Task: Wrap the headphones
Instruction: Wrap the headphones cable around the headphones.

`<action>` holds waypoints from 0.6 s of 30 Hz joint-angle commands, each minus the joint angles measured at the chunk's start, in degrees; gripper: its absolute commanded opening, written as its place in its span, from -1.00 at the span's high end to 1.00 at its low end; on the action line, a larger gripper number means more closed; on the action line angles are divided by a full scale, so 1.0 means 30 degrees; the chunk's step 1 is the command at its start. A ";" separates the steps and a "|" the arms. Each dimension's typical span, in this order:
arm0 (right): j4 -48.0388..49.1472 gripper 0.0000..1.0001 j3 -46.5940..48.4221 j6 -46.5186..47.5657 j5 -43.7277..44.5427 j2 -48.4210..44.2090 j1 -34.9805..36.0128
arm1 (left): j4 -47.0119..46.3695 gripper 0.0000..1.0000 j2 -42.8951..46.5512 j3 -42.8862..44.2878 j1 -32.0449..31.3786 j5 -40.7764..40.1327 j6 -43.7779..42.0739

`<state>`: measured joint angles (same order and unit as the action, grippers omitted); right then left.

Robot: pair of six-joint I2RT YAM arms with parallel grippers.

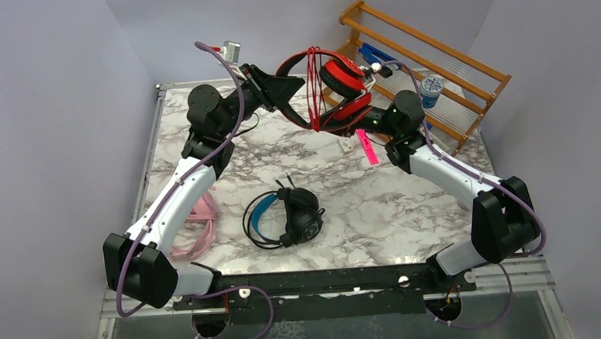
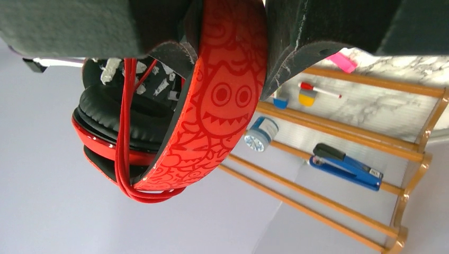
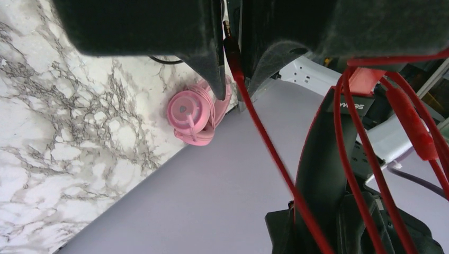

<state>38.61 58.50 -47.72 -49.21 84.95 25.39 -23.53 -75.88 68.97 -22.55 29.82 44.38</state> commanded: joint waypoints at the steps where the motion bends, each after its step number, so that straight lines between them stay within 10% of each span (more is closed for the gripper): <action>1: 0.2493 0.64 -0.0516 -0.1495 0.0699 -0.0418 -0.0053 | -0.3648 1.00 0.0490 0.0425 0.0015 -0.2631 0.2017; 11: 0.6417 0.99 -0.1791 -0.2703 0.2677 -0.0308 -0.0046 | -0.4024 1.00 0.0164 -0.0098 0.0015 -0.4970 0.2826; 18: 0.0584 0.77 -0.2045 0.2202 0.4331 -0.2334 -0.0095 | -0.3149 1.00 0.0002 -0.0006 0.0044 -0.4467 0.3173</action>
<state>49.19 53.17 -51.40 -42.26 83.81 25.39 -30.63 -76.71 68.64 -22.46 18.31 51.27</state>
